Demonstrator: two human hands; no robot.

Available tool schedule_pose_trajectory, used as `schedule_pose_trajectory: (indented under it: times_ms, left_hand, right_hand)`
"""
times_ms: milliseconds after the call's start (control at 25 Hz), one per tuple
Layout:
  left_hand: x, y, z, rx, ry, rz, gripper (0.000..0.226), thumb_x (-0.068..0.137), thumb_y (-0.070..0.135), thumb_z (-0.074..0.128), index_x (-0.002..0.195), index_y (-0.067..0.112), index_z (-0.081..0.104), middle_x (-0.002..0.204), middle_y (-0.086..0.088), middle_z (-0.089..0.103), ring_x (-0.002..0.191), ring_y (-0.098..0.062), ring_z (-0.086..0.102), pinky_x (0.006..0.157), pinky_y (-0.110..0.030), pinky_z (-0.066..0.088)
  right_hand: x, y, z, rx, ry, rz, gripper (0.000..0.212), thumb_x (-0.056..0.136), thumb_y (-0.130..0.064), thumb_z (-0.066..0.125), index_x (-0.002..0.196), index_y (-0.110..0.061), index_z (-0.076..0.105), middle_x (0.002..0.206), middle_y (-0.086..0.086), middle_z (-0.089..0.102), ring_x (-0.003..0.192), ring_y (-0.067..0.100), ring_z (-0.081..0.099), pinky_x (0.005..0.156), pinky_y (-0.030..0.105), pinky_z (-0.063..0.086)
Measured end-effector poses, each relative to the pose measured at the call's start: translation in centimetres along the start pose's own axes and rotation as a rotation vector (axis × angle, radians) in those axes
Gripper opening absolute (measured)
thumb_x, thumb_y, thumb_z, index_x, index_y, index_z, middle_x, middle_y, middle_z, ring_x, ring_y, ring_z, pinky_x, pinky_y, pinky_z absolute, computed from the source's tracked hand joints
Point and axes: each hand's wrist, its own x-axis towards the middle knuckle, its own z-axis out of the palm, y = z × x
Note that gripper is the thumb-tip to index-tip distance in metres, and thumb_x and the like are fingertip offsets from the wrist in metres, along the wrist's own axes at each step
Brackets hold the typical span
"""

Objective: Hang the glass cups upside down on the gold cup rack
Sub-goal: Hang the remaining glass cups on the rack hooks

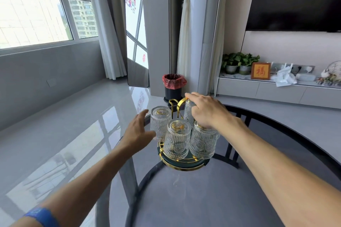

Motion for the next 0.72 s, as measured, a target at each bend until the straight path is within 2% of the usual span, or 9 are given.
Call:
schedule_pose_trajectory:
  times_ms: [80, 160, 240, 360, 480, 520, 600, 680, 720]
  left_hand:
    - [-0.5, 2.6, -1.0, 0.126, 0.187, 0.140, 0.062, 0.083, 0.010, 0.067, 0.140, 0.015, 0.045, 0.141, -0.010, 0.052, 0.123, -0.022, 0.050, 0.097, -0.034, 0.038]
    - [-0.4, 6.1, -1.2, 0.160, 0.217, 0.323, 0.051, 0.088, 0.021, 0.060, 0.138, 0.017, 0.049, 0.140, -0.008, 0.054, 0.124, -0.027, 0.050, 0.101, -0.043, 0.038]
    - [0.2, 9.3, -0.4, 0.267, 0.124, 0.459, 0.053, 0.090, 0.035, 0.050, 0.140, 0.017, 0.046, 0.142, -0.005, 0.053, 0.127, -0.028, 0.047, 0.107, -0.050, 0.034]
    - [2.4, 11.4, 1.5, 0.510, -0.058, 0.502, 0.062, 0.097, 0.050, 0.040, 0.149, 0.018, 0.034, 0.155, -0.004, 0.037, 0.142, -0.026, 0.030, 0.114, -0.061, 0.014]
    - [4.0, 10.7, 3.1, 0.595, -0.161, 0.490, 0.069, 0.096, 0.062, 0.028, 0.151, 0.021, 0.030, 0.158, -0.001, 0.030, 0.146, -0.021, 0.024, 0.115, -0.063, 0.006]
    - [4.2, 10.3, 3.5, 0.594, -0.151, 0.513, 0.069, 0.095, 0.063, 0.026, 0.150, 0.021, 0.033, 0.157, -0.001, 0.033, 0.145, -0.020, 0.027, 0.115, -0.063, 0.006]
    - [4.7, 10.0, 3.9, 0.538, -0.101, 0.589, 0.067, 0.096, 0.062, 0.028, 0.145, 0.020, 0.043, 0.151, -0.002, 0.044, 0.139, -0.019, 0.038, 0.115, -0.061, 0.009]
    - [5.5, 10.1, 3.2, 0.469, -0.076, 0.660, 0.061, 0.095, 0.058, 0.032, 0.133, 0.018, 0.057, 0.138, -0.002, 0.058, 0.130, -0.017, 0.050, 0.115, -0.055, 0.009]
    - [6.0, 10.0, 2.8, 0.443, -0.080, 0.692, 0.057, 0.095, 0.056, 0.034, 0.127, 0.019, 0.063, 0.132, -0.002, 0.063, 0.126, -0.016, 0.053, 0.115, -0.051, 0.009]
  right_hand:
    - [-0.2, 0.2, 0.2, 0.038, -0.004, 0.010, 0.065, 0.084, -0.008, 0.030, 0.147, -0.020, 0.029, 0.155, 0.001, 0.035, 0.136, 0.027, 0.036, 0.111, 0.046, 0.030]
    - [-0.4, 0.5, 0.2, 0.119, -0.012, 0.024, 0.070, 0.084, -0.004, 0.030, 0.151, -0.024, 0.022, 0.159, -0.002, 0.025, 0.142, 0.022, 0.026, 0.115, 0.044, 0.022]
    - [-0.8, 1.1, -0.1, 0.282, -0.013, 0.045, 0.072, 0.086, -0.005, 0.030, 0.151, -0.033, 0.018, 0.159, -0.002, 0.023, 0.142, 0.020, 0.027, 0.114, 0.041, 0.024]
    - [-2.0, 2.5, -0.2, 0.479, 0.155, 0.085, 0.067, 0.088, -0.007, 0.034, 0.149, -0.035, 0.026, 0.155, -0.002, 0.032, 0.119, 0.011, 0.050, 0.092, 0.023, 0.038]
    - [-3.0, 6.0, 0.1, 0.512, 0.325, 0.216, 0.058, 0.089, -0.007, 0.038, 0.144, -0.025, 0.041, 0.147, 0.003, 0.046, 0.131, 0.018, 0.042, 0.097, 0.026, 0.033]
    - [-3.0, 7.4, 0.1, 0.496, 0.343, 0.271, 0.055, 0.088, -0.007, 0.039, 0.141, -0.023, 0.045, 0.137, 0.007, 0.055, 0.125, 0.022, 0.047, 0.093, 0.029, 0.037]
    - [-2.7, 10.1, 0.5, 0.463, 0.349, 0.356, 0.053, 0.085, -0.010, 0.044, 0.136, -0.021, 0.050, 0.107, 0.009, 0.063, 0.088, 0.023, 0.053, 0.075, 0.029, 0.038]
    - [-1.8, 11.7, 1.0, 0.431, 0.329, 0.378, 0.052, 0.083, -0.015, 0.051, 0.134, -0.023, 0.051, 0.105, 0.007, 0.065, 0.072, 0.019, 0.049, 0.070, 0.028, 0.038]
    - [-1.0, 12.3, 1.5, 0.416, 0.311, 0.377, 0.053, 0.082, -0.018, 0.055, 0.135, -0.025, 0.049, 0.115, 0.007, 0.064, 0.079, 0.019, 0.053, 0.073, 0.029, 0.041]
